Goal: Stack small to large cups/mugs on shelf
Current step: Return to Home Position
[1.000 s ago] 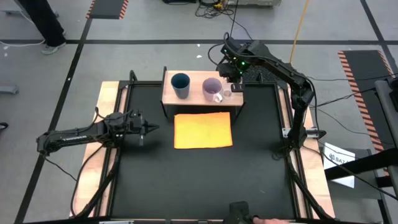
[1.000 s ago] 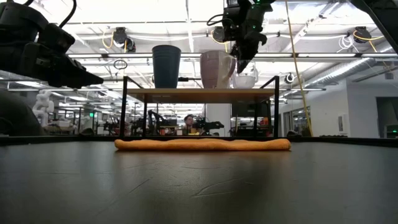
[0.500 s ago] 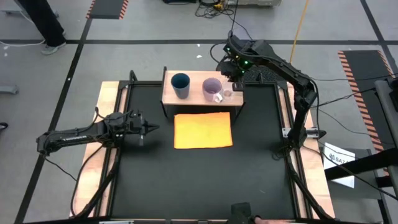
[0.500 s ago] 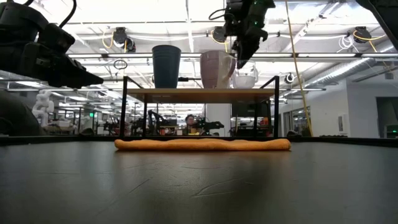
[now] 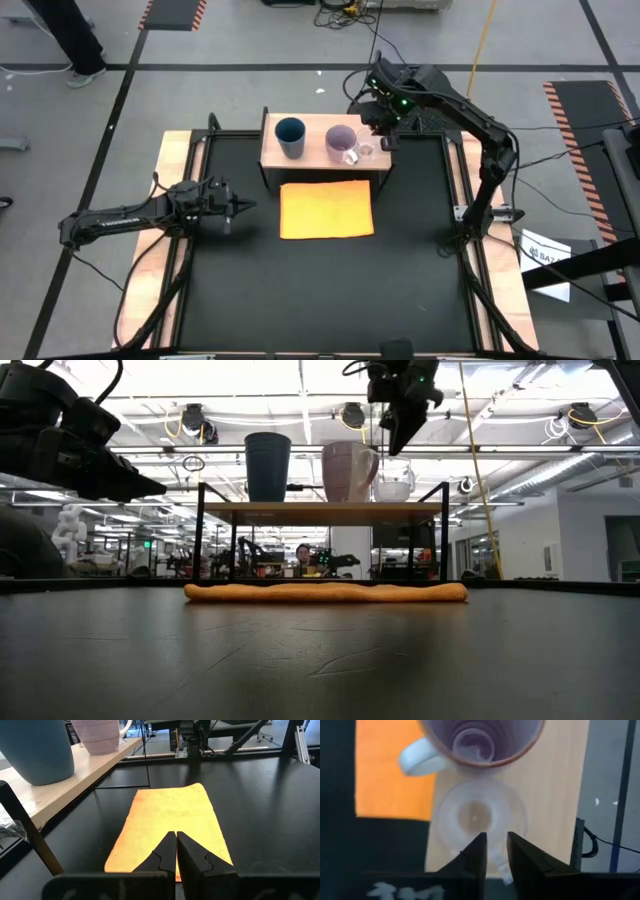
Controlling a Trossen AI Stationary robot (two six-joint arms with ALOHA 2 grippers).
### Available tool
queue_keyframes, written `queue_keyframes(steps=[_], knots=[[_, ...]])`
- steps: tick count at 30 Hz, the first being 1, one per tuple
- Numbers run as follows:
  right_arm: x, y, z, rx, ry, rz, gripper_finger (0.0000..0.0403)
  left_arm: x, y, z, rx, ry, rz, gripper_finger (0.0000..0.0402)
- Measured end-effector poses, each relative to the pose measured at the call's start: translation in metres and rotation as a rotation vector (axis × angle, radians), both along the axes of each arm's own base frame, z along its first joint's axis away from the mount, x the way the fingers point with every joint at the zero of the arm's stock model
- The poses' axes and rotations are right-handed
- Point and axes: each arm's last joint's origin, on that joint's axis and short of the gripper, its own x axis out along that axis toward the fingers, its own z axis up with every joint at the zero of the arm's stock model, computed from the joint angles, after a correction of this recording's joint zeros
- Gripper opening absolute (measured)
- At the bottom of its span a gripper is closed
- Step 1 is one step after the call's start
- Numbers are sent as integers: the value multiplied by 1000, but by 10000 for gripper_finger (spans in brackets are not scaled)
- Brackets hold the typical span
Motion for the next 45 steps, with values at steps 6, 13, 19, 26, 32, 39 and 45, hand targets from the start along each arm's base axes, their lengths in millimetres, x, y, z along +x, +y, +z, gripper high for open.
queue_keyframes(steps=[6, 13, 19, 26, 32, 39, 45], knots=[[-9, 16, 18, -39, -48, 30, 6, 0, 0, 0, 1, -3, 0, 17], [-31, 43, 50, 27, -224, 72, 1, 0, 0, 0, -16, -3, 2, 17], [-64, 68, 75, 26, -306, 21, 0, 0, 0, 1, -15, -8, 2, 17], [-107, 101, 69, 9, -379, 7, 0, 0, 0, 2, -12, -26, 3, 17], [-152, 128, 46, -34, -498, -22, 0, 0, 0, 2, -13, -27, 3, 17], [-179, 145, 8, -46, -598, -66, 0, 1, 0, 5, 10, -54, 0, 17], [-183, 147, -26, -3, -675, -149, 0, 1, 0, 7, 18, -73, 0, 17]])
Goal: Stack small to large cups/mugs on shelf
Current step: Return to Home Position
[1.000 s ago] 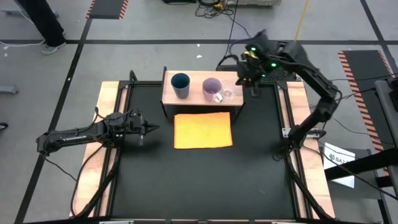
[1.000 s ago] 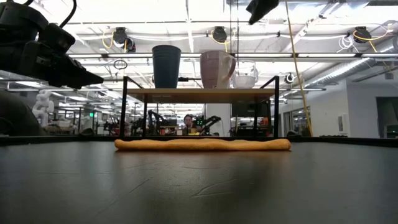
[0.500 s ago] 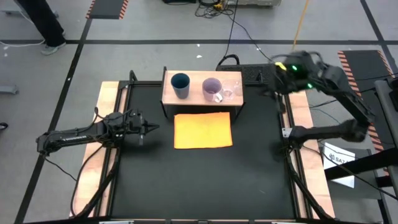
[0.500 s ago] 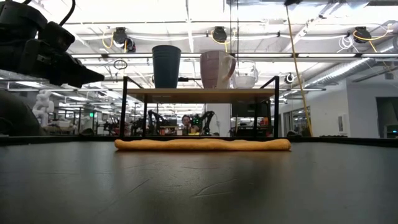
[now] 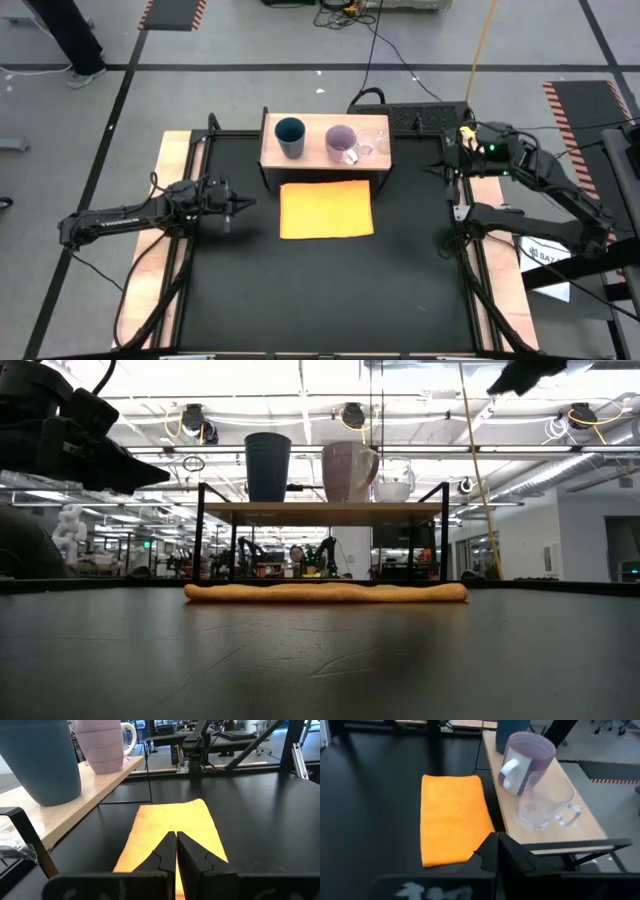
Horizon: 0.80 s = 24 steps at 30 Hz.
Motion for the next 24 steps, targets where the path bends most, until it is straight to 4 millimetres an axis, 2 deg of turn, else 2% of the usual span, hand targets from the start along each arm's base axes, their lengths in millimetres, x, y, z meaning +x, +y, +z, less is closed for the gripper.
queue_keyframes(steps=[18, 24], knots=[[17, -11, -89, 88, -334, -103, 0, 0, 0, 0, -4, -1, 0, 17], [20, -12, -115, 99, -326, -106, 0, 0, 0, 0, 0, 0, 0, 17]])
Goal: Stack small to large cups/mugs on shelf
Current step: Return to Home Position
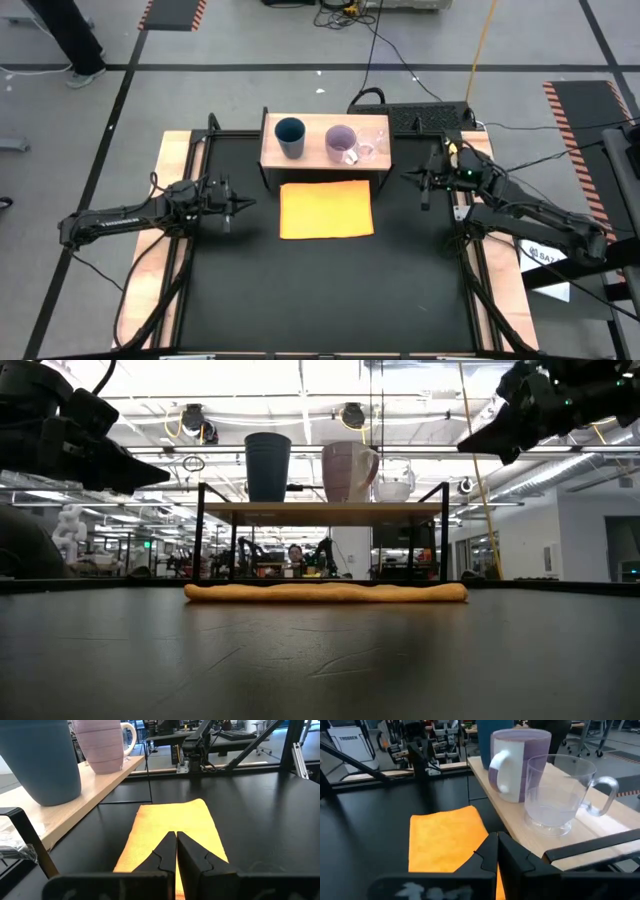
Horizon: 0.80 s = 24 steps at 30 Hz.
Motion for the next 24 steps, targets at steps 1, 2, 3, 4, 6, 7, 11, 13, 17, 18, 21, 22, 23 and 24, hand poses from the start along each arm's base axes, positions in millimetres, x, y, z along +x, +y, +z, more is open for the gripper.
queue_keyframes(steps=[1, 2, 3, 4, 6, 7, 11, 13, 17, 18, 21, 22, 23, 24], knots=[[0, 0, -2, -1, 2, 1, 0, 0, 0, 0, 3, 0, 0, 17], [0, 0, -4, -2, 2, 1, 0, 0, 0, 0, 4, 0, 0, 17], [1, 0, -5, -3, 0, 1, 0, 0, 0, 0, 4, 0, 0, 17], [1, -1, -7, -7, -6, 1, 0, 0, 0, 0, 4, 0, 0, 17], [2, -1, -10, -22, -30, 1, 0, 0, 0, 0, 4, 0, 0, 17], [2, -1, -11, -32, -42, 1, 0, 0, 0, 0, 4, 0, 0, 17], [3, -2, -24, -71, -62, 6, 0, 0, 0, 0, 3, 0, 0, 17], [4, -2, -30, -89, -77, 7, 0, 0, 0, 0, 1, 0, 1, 17], [3, -2, -44, -97, -86, 8, 0, 0, 0, 0, 1, 0, 1, 17], [3, -2, -47, -98, -86, 8, 0, 0, 0, 0, 2, 0, 1, 17], [3, -2, -50, -115, -80, 12, 0, 0, 0, 0, 1, -2, 1, 17], [2, -1, -51, -114, -76, 12, 0, 0, 0, 0, 0, -2, 1, 17], [2, -1, -52, -113, -76, 12, 0, 0, 0, 0, -4, -3, 2, 17], [1, -1, -51, -113, -79, 15, 0, 0, 0, 0, -6, -3, 2, 17]])
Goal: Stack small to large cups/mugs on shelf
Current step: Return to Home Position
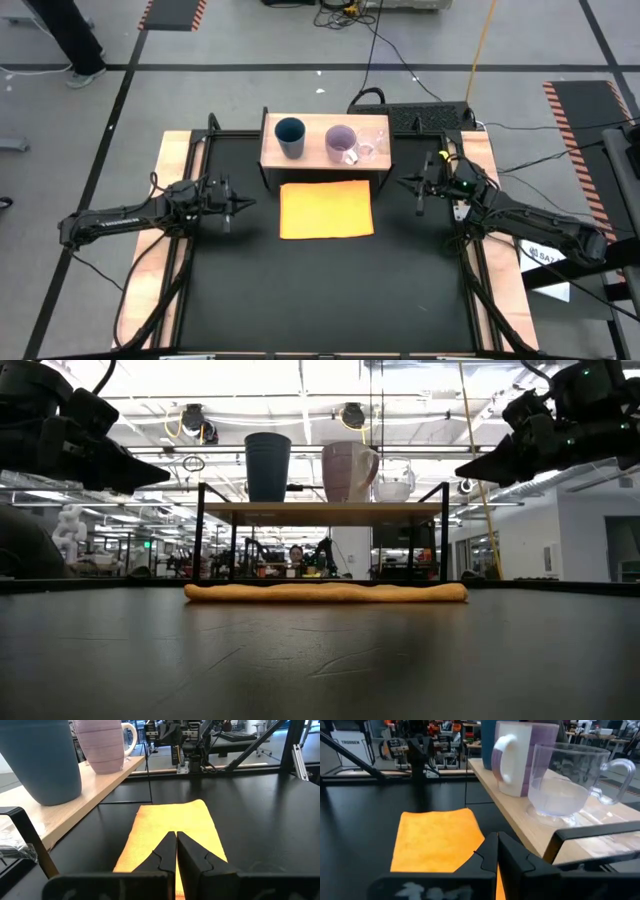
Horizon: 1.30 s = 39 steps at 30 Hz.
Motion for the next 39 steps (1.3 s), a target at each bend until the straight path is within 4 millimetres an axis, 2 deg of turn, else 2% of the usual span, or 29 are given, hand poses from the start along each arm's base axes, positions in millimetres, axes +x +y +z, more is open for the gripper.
queue_keyframes(steps=[9, 19, 23, 39], knots=[[-6, 10, 2, 12, -54, 108, 0, 0, 0, 0, -18, -2, 2, 17], [-8, 23, -23, -7, -87, 182, 0, 0, 0, 0, -13, -1, 2, 17], [-9, 27, -15, -44, -178, 208, 0, 0, 0, 1, -11, -8, 2, 17], [-4, 48, -20, -80, -136, 400, 0, 0, 0, 1, -20, -17, 3, 17]])
